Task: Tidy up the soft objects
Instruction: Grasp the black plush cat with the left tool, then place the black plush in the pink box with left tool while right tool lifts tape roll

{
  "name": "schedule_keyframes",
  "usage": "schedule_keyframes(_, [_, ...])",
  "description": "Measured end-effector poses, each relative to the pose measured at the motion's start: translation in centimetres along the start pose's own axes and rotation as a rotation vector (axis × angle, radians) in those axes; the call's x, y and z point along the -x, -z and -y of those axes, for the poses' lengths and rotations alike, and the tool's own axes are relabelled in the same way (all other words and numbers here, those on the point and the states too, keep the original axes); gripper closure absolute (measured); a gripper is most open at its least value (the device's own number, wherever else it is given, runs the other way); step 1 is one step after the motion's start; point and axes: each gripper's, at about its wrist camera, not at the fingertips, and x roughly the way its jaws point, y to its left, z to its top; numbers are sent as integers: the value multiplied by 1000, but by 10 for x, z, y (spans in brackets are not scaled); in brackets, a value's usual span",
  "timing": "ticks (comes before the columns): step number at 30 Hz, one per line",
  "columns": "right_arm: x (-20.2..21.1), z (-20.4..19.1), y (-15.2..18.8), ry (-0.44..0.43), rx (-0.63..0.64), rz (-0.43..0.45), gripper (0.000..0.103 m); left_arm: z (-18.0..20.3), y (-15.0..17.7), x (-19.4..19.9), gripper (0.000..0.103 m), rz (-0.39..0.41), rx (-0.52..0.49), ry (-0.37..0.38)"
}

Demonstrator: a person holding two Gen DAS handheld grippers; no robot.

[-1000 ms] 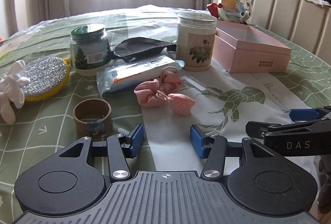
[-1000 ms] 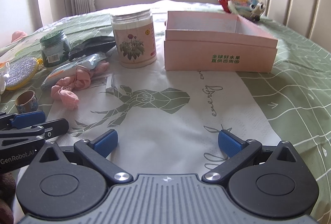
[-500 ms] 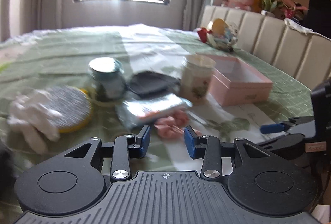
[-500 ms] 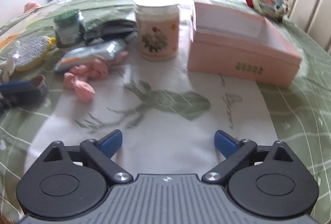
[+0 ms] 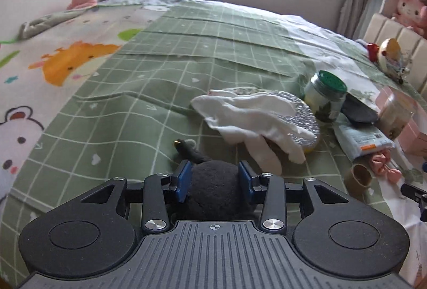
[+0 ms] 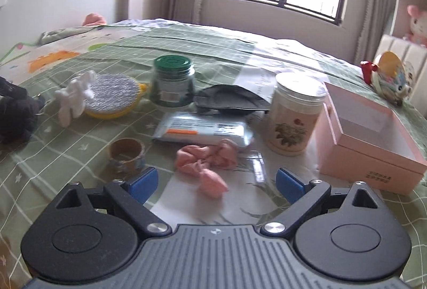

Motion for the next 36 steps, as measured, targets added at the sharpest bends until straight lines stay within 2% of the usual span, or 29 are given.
schedule_keyframes(1, [0,0,1,-11,3,-2,7,4,4,2,49,7,-32,7])
schedule_keyframes(3, [1,-1,2,-30,1,-9,7,14,10,2,44,-3,-109,3])
schedule_keyframes(6, [-1,-3,2,-49,-6,-24,7,23,15,-3,39,-21,-185,-61])
schedule_keyframes(11, [-7,-12,-7,-131,-1,-22,7,4,13,0,39,-8,-69,-23])
schedule_keyframes(14, [-18,-23,-17,-178,3,-19,7,-2,13,-2,38,4,-36,-7])
schedule_keyframes(18, [-36,-40,-27,-224,6,-50,12,-7,14,-10,30,-8,0,21])
schedule_keyframes(21, [-44,-51,-28,-225,35,-61,15,-12,14,-19,23,-41,43,58])
schedule_keyframes(23, [-47,-55,-29,-227,49,-64,17,-15,16,-25,23,-82,76,100])
schedule_keyframes(27, [-54,-53,-29,-228,50,-79,18,-16,24,-18,24,-70,84,117])
schedule_keyframes(30, [-61,-52,-30,-229,49,-93,25,-15,28,-12,25,-62,81,123])
schedule_keyframes(33, [-64,-52,-31,-246,52,-105,40,-12,28,-8,26,-56,78,116])
schedule_keyframes(35, [-65,-52,-32,-263,66,-115,59,-9,25,-6,26,-54,73,106])
schedule_keyframes(36, [-64,-51,-33,-268,71,-116,60,-7,23,-5,27,-53,76,107])
